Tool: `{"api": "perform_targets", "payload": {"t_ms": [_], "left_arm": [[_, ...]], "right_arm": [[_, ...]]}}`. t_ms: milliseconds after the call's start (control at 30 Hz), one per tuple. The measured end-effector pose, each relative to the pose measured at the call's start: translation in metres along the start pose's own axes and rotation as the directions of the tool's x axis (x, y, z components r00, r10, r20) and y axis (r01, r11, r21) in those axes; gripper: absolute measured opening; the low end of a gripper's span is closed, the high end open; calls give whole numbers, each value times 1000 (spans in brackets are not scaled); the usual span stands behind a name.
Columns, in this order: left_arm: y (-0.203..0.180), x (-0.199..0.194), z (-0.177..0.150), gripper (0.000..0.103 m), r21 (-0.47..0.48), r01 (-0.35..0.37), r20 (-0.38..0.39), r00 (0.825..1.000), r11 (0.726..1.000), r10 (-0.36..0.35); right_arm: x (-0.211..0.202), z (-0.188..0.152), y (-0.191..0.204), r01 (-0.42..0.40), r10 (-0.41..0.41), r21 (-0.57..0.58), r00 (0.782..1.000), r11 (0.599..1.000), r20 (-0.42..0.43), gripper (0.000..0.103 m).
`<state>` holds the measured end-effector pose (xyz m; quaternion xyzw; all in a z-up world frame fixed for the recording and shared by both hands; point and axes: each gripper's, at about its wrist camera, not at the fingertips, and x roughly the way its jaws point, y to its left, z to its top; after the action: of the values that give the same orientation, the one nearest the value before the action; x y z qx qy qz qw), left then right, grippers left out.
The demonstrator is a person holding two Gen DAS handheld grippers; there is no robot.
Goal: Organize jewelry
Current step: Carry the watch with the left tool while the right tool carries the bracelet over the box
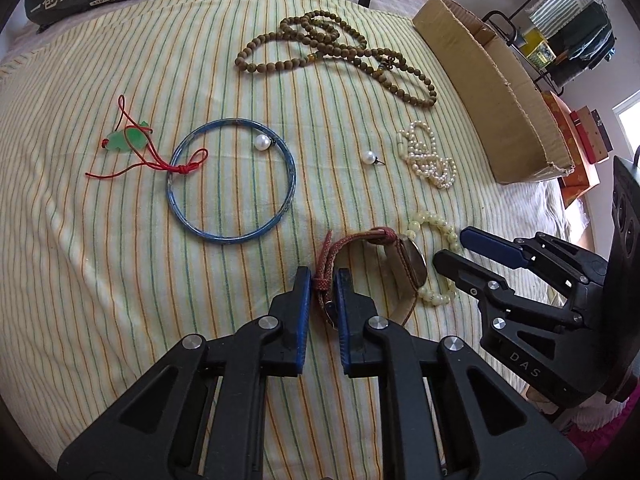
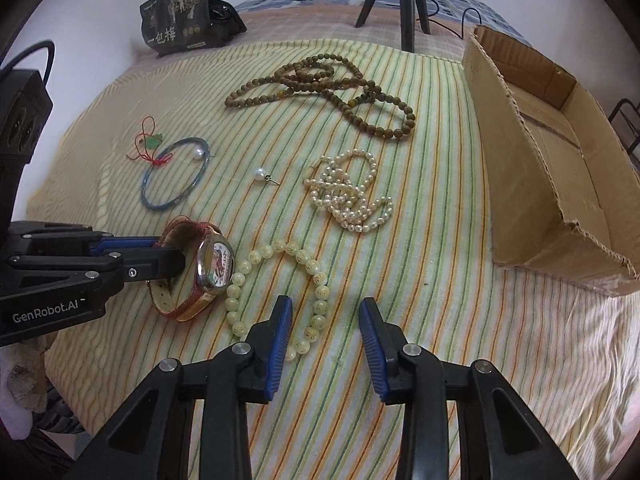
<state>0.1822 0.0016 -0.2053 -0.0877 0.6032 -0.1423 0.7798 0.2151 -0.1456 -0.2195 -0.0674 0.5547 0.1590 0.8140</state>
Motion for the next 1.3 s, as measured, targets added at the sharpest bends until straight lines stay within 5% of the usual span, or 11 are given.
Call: {"api": "perform_targets", "payload": {"t_ms": [200,833,1300], "left_arm": [[-1,-2,-1,8,4,-8,14,1000,1000,8],[1,-40,0,8,20,-30,126,992,999,28],[-33,-66,26,8,31,22,214,976,999,-29]], "right_arm": [[-1,0,-1,2,-2,-6,1000,1000,15,6],[-48,12,8,-35,35,-4,989,999,143,5],[-109,38,-39,-12,-17,95,952,995,305,5]]}}
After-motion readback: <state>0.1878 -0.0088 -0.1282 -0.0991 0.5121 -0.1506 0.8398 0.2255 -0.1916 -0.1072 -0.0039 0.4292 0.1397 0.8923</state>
